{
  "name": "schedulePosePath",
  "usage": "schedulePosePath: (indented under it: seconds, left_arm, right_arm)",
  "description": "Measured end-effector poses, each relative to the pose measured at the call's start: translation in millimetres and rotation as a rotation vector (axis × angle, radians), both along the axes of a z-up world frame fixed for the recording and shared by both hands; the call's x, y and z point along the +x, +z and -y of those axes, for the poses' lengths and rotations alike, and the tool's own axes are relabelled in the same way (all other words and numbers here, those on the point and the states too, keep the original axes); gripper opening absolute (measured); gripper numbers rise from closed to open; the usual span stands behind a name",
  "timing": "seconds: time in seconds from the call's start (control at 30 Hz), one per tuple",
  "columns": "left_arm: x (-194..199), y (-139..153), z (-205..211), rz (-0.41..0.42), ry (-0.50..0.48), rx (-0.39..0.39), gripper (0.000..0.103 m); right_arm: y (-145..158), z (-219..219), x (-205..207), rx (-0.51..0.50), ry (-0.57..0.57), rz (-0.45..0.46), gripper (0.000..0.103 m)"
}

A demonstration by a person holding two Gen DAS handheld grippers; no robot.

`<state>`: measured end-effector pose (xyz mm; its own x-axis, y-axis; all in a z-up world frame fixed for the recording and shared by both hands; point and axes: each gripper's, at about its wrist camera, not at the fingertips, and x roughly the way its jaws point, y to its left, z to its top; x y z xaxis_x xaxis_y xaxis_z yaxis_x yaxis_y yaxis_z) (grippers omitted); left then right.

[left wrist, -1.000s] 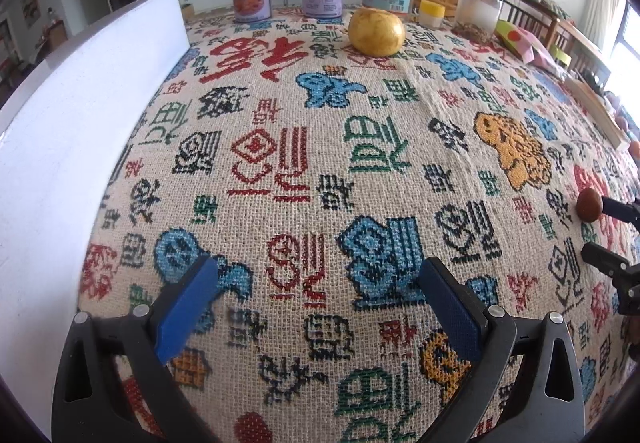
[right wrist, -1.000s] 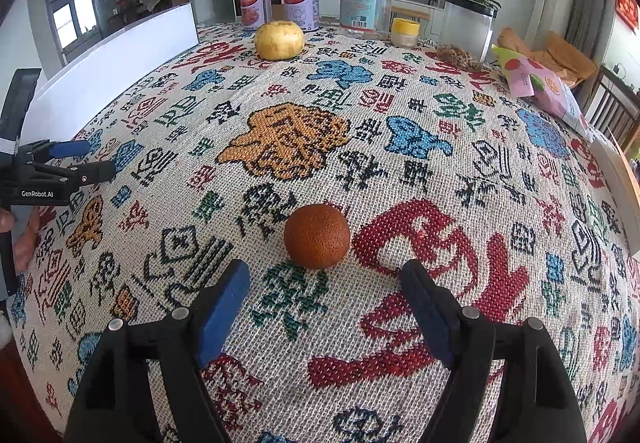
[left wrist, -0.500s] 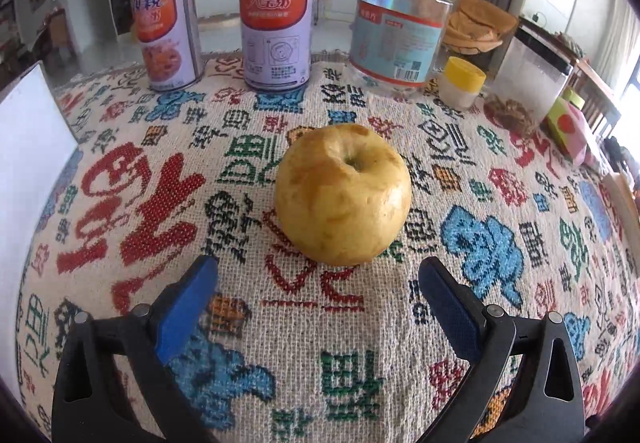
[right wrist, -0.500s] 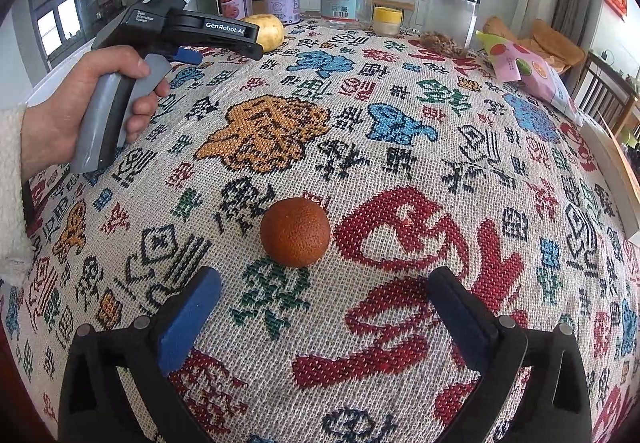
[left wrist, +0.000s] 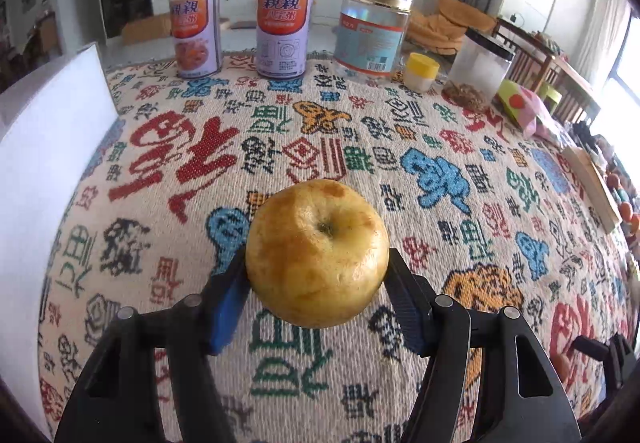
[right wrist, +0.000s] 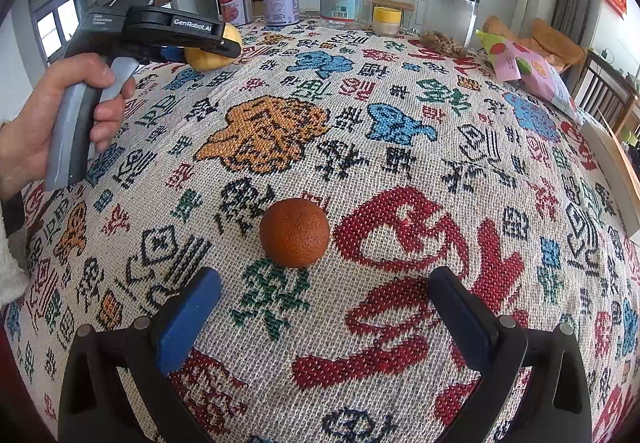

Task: Organize fruits
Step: 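Grasp the pale yellow apple with the left tool and lift it, then lower the yellow apple back onto the cloth and open the left tool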

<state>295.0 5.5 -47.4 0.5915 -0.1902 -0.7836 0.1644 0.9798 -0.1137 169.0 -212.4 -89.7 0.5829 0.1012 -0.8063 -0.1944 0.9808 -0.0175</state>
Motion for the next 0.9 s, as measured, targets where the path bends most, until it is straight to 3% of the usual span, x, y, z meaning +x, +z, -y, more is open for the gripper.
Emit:
schedulePosePath:
  seconds: [0.13, 0.23, 0.3, 0.33, 0.4, 0.47, 0.57, 0.67, 0.9]
  left_arm:
    - [-84.0, -0.8, -16.0, -0.038, -0.023, 0.002, 0.067]
    - [-124.0, -14.2, -21.6, -0.041, -0.009, 0.030, 0.068]
    - [-140.9, -14.4, -21.2, 0.008, 0.002, 0.056, 0.072]
    - [-145.5, -13.3, -20.0, 0.023, 0.013, 0.080, 0.083]
    - [-152.0, -10.6, -19.6, 0.042, 0.037, 0.097, 0.093]
    - [-155.3, -10.7, -23.1, 0.047, 0.054, 0.087, 0.093]
    - [-153.0, -25.6, -24.1, -0.018, 0.052, 0.110, 0.093]
    - [-152.7, -32.1, -22.9, -0.006, 0.063, 0.125, 0.096]
    - [-152.8, -34.1, -23.6, -0.010, 0.083, 0.133, 0.102]
  right_arm:
    - [-0.3, 0.2, 0.1, 0.000, 0.000, 0.000, 0.102]
    - [-0.4, 0.1, 0.2, 0.001, 0.000, -0.001, 0.102]
    - [-0.5, 0.0, 0.2, 0.001, 0.000, -0.001, 0.103]
    - [-0.6, 0.2, 0.1, 0.003, 0.001, -0.002, 0.103]
    - [0.1, 1.3, -0.3, 0.012, 0.001, -0.001, 0.103]
    - [1.9, 5.5, -6.3, 0.020, -0.026, -0.008, 0.103]
    - [2.9, 11.6, -28.7, 0.018, -0.091, -0.023, 0.103]
    - [1.5, 9.4, -49.0, -0.010, -0.103, 0.003, 0.103]
    - [0.5, 11.7, -48.4, 0.001, -0.115, -0.004, 0.103]
